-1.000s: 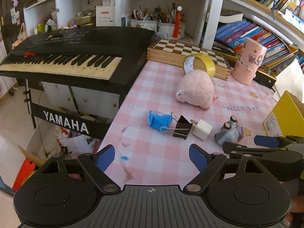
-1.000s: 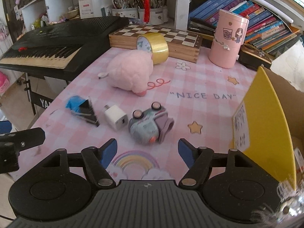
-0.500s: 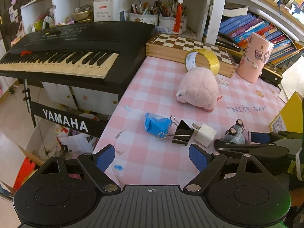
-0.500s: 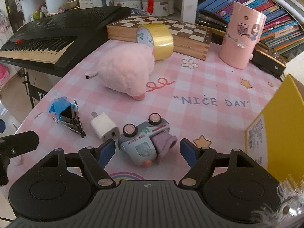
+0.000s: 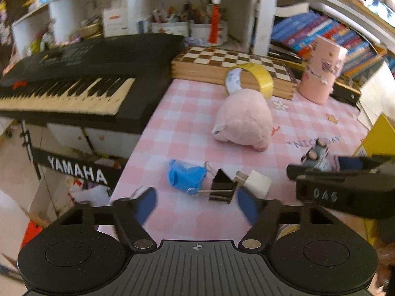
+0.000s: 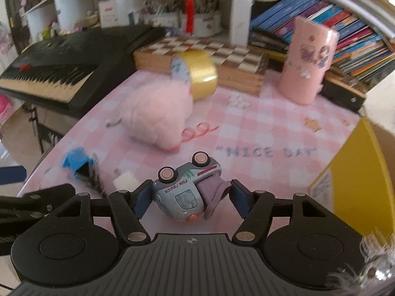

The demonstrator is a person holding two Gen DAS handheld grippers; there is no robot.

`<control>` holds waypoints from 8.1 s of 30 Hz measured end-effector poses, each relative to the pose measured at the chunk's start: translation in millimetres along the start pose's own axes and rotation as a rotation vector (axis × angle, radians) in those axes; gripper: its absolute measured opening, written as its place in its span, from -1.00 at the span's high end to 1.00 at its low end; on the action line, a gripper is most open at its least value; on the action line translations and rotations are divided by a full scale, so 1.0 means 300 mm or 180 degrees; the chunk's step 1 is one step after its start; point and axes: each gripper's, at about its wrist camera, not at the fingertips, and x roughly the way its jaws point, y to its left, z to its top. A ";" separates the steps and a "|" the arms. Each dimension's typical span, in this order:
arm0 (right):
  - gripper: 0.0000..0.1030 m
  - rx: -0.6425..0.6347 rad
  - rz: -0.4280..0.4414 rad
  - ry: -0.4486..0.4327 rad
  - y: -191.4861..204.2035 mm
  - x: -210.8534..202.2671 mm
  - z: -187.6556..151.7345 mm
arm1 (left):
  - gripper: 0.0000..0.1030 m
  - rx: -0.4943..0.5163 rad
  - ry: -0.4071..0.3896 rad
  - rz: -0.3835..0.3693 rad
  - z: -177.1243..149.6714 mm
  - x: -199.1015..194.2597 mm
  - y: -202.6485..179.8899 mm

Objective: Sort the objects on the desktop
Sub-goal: 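Grasp the grey toy truck with the right tool while the left tool grasps the black binder clip, then lift the toy truck and binder clip off the table with both tools, then carry the toy truck and binder clip toward the yellow box, then lower both tools into the yellow box and open them, releasing truck and clip, then lift both open tools out of the yellow box and back away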

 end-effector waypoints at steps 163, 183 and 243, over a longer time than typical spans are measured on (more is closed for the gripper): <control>-0.25 0.1509 -0.1063 -0.0213 -0.346 -0.893 -0.684 | 0.55 0.1503 -0.0712 -0.1850 -0.365 -0.590 -0.556; -0.25 0.1022 -0.0879 -0.0770 -0.721 -0.878 -0.394 | 0.55 0.1354 -0.0795 -0.1514 -0.159 -0.396 -0.828; -0.34 -0.0032 -0.0559 -0.0440 -0.855 -0.615 -0.226 | -0.36 0.0930 -0.0533 -0.1048 -0.164 -0.338 -0.847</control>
